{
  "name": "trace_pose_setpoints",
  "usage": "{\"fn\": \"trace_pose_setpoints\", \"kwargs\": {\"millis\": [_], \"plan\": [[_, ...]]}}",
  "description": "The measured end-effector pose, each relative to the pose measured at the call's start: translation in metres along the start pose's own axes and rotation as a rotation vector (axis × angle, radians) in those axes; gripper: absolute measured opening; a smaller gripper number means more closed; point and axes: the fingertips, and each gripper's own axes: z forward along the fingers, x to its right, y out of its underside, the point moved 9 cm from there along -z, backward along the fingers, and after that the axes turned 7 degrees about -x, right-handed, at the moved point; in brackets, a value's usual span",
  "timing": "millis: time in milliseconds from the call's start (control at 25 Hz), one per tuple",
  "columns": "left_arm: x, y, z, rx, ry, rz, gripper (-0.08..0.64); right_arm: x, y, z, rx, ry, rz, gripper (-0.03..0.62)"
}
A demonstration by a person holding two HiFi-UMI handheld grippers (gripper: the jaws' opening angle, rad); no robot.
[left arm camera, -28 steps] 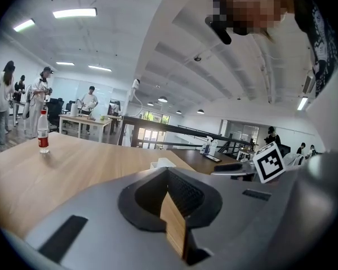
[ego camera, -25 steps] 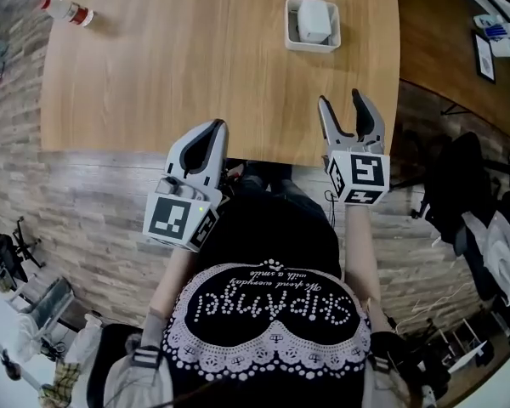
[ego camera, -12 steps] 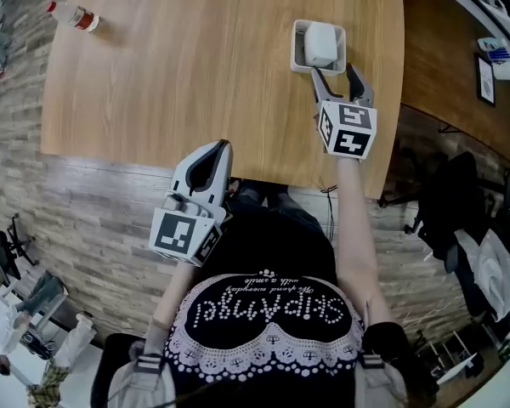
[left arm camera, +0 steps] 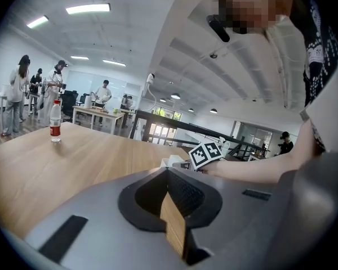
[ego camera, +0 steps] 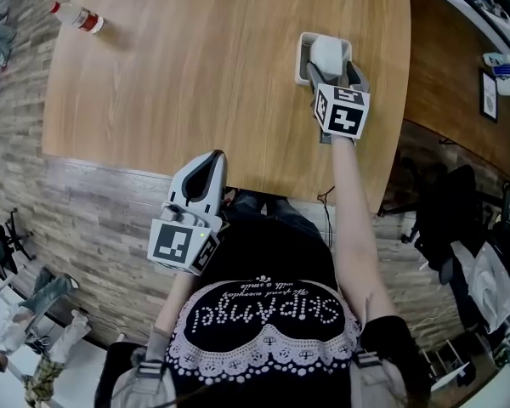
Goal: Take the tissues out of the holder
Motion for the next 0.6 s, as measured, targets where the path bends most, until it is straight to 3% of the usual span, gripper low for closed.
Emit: {"fn": "trace_pose_setpoints", "kwargs": {"millis": [120, 440, 600], "plan": [[-0.001, -0.001, -0.001, 0.000, -0.018, -0.008, 0.006, 0.000, 0.002, 0.012, -0.030, -0.007, 0.008, 0.357], [-0.003, -0.001, -0.004, 0.004, -0.035, -0.017, 0.006, -0.007, 0.001, 0.021, -0.129, 0.069, -0.057, 0.351], [-0.003, -0.002, -0.003, 0.006, -0.037, -0.018, 0.006, -0.004, -0.002, 0.021, -0.150, 0.076, -0.054, 0.293]]}}
